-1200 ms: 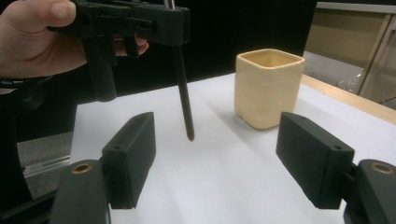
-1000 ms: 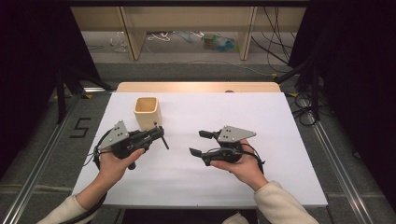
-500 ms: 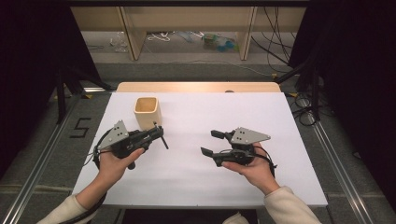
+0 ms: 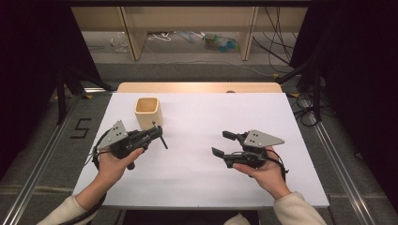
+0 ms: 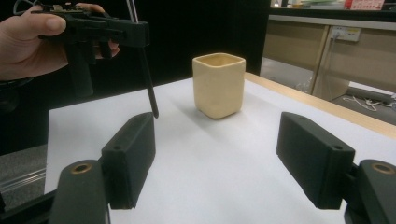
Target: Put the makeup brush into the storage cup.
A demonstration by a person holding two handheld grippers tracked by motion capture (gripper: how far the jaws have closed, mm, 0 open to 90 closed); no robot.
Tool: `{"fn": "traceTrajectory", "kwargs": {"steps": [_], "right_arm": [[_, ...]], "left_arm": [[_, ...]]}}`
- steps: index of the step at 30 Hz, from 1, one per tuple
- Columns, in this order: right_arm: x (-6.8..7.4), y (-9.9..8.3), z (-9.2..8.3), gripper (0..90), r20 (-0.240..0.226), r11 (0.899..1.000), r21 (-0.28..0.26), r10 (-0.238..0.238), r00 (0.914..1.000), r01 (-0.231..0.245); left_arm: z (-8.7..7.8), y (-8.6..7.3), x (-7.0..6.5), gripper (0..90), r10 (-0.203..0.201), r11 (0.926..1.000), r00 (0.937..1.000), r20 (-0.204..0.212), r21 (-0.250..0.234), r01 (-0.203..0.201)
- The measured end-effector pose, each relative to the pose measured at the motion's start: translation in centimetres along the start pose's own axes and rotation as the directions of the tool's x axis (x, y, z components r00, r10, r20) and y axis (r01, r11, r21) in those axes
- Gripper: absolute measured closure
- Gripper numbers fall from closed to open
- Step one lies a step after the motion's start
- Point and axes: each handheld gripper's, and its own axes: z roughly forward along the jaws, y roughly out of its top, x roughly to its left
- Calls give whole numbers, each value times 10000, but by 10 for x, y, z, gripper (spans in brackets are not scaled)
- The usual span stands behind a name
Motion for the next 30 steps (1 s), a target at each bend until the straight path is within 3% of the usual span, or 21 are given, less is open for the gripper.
{"fn": "traceTrajectory", "kwargs": {"steps": [15,21,23,25,26,28,30], "right_arm": [[-3,-9,-33,295,569,9999,107,48,9984,-55],[-3,-11,-40,293,691,9998,-102,157,9975,-150],[-1,-11,-43,292,592,9987,175,466,9972,-477],[-1,-12,-42,292,586,9987,-129,500,9970,-494],[-3,-12,-44,292,754,9998,-38,186,9970,-184],[-2,-13,-45,291,704,9993,-97,358,9969,-352],[-3,-13,-46,291,825,9996,-158,227,9963,-215]], "left_arm": [[0,0,2,835,103,9999,9999,-69,0,-103],[-2,2,2,835,131,9999,9998,-123,-57,-132],[-3,2,2,835,60,9999,9998,-193,-91,-62],[-4,2,4,835,108,9999,9996,-244,-76,-110],[-5,2,4,835,115,9999,9996,-263,-71,-117],[-5,2,5,835,85,9999,9995,-293,-105,-89],[-6,2,6,835,91,9999,9993,-351,-120,-95]]}}
